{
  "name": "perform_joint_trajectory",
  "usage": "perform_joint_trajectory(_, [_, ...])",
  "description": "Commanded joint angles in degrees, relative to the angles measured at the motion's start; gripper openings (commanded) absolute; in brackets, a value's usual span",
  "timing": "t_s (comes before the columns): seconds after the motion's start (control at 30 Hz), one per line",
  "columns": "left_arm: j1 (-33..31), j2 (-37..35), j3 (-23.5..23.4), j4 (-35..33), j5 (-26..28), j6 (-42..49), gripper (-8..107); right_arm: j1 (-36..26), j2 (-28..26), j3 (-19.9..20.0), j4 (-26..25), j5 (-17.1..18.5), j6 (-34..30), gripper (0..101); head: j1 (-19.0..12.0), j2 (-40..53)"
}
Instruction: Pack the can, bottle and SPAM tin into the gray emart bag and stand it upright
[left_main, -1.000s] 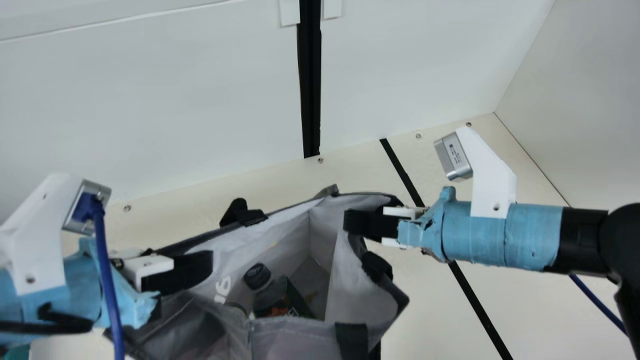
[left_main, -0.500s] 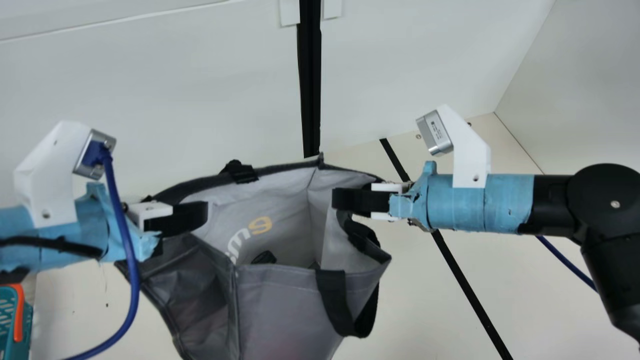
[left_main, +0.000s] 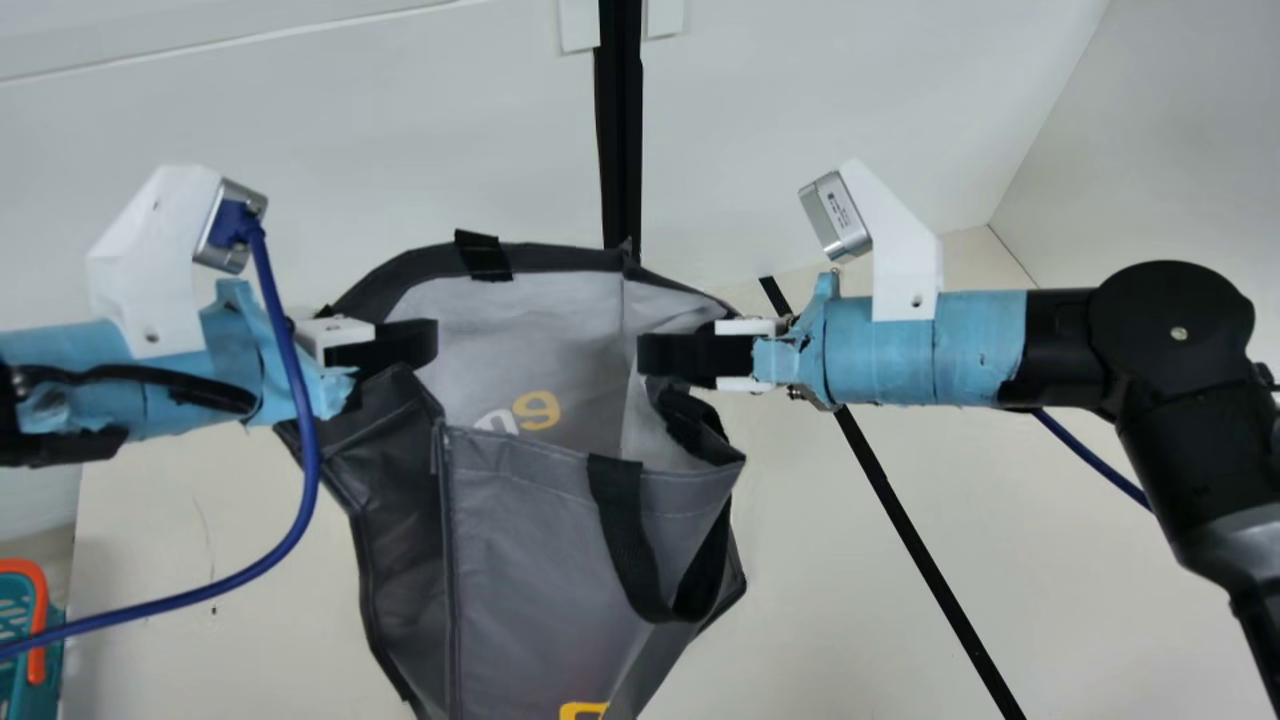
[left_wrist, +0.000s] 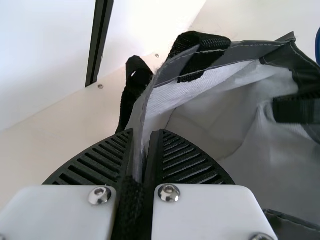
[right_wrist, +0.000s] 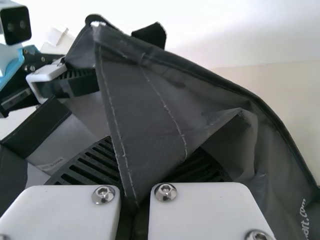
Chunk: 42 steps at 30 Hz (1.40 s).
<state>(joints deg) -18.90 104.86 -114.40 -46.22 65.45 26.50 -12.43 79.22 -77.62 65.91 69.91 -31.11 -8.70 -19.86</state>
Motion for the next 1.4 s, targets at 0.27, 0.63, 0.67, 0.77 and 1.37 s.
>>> perform_joint_trajectory(0.27, [-0.3,2.1,-0.8,-1.2,-2.2,1.1,-8,5.3,1.0,-0.2,-3.2,-3.9,0.2,0,-1.3,-0.1])
perform_joint_trajectory(0.63, [-0.7,1.7,0.1,-2.2,-4.0,2.6,-8,7.1,1.0,-0.2,-3.8,-5.7,1.2,0,-1.3,-0.1])
perform_joint_trajectory(0.67, [-0.7,1.7,0.1,-2.2,-4.0,2.6,-8,7.1,1.0,-0.2,-3.8,-5.8,1.2,0,-1.3,-0.1])
perform_joint_trajectory(0.77, [-0.7,1.7,0.1,-2.2,-4.0,2.6,-8,7.1,1.0,-0.2,-3.8,-5.8,1.2,0,-1.3,-0.1])
perform_joint_trajectory(1.37, [-0.7,1.7,0.1,-2.2,-4.0,2.6,29,7.1,1.0,-0.2,-3.8,-5.8,1.2,0,-1.3,-0.1])
